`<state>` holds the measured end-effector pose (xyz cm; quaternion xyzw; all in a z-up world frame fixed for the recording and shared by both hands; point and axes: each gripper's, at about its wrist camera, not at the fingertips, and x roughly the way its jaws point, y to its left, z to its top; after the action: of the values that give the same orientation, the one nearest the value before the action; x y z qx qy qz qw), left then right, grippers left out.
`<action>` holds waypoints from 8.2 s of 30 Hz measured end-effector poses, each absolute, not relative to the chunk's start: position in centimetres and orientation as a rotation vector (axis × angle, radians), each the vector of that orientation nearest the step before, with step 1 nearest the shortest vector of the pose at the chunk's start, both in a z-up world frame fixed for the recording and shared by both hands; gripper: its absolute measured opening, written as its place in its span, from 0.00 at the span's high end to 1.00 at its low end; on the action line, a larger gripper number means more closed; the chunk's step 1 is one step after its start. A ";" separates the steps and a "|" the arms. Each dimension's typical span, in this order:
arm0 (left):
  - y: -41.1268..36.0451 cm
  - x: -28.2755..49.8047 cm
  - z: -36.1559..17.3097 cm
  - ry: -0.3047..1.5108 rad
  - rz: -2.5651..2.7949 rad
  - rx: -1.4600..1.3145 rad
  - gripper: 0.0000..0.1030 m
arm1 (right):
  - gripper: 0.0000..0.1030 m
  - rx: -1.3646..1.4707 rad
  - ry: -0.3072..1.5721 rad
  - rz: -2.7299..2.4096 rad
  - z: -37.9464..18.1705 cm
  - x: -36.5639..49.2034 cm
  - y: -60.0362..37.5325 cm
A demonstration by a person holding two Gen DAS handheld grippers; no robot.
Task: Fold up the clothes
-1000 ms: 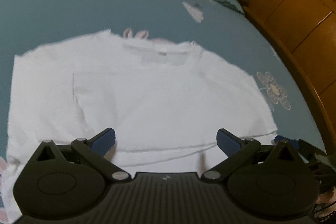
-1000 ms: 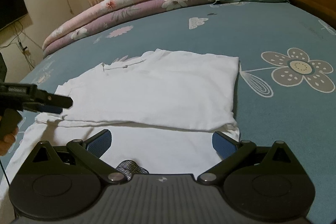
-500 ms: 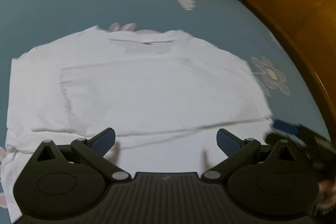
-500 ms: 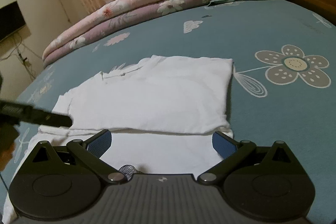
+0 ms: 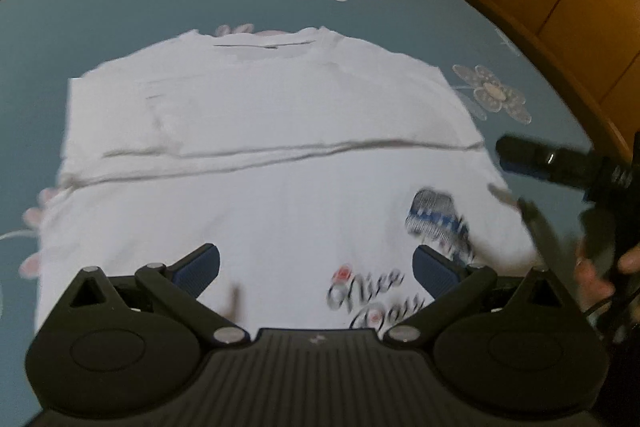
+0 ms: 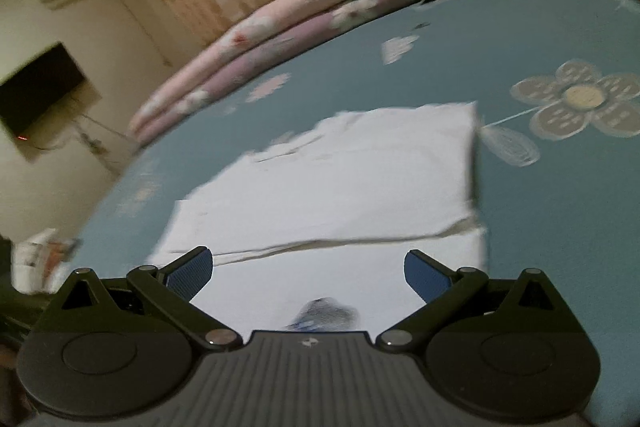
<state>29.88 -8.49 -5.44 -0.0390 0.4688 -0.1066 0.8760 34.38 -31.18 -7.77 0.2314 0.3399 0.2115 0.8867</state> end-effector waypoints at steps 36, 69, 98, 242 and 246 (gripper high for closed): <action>-6.0 15.9 -10.8 0.899 -0.311 -0.204 0.01 | 0.00 0.610 0.705 0.399 -9.8 18.6 -29.0; 6.0 31.5 -10.4 0.884 -0.174 -0.520 0.01 | 0.00 0.307 0.659 0.449 -11.7 14.8 -23.5; -4.3 13.7 -11.1 0.862 -0.327 -0.059 0.01 | 0.00 0.294 0.625 0.438 -12.5 14.2 -23.3; -10.0 12.0 -11.3 0.561 -0.328 0.890 0.01 | 0.00 -0.918 0.477 0.270 -12.5 11.4 -14.9; -10.1 11.6 -12.1 0.537 -0.335 0.986 0.01 | 0.00 -0.948 0.478 0.251 -12.7 11.4 -16.3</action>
<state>11.60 -10.11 -12.08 0.4654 0.2533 -0.1579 0.8332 11.37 -16.26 -12.67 -0.4508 0.2273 0.1192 0.8549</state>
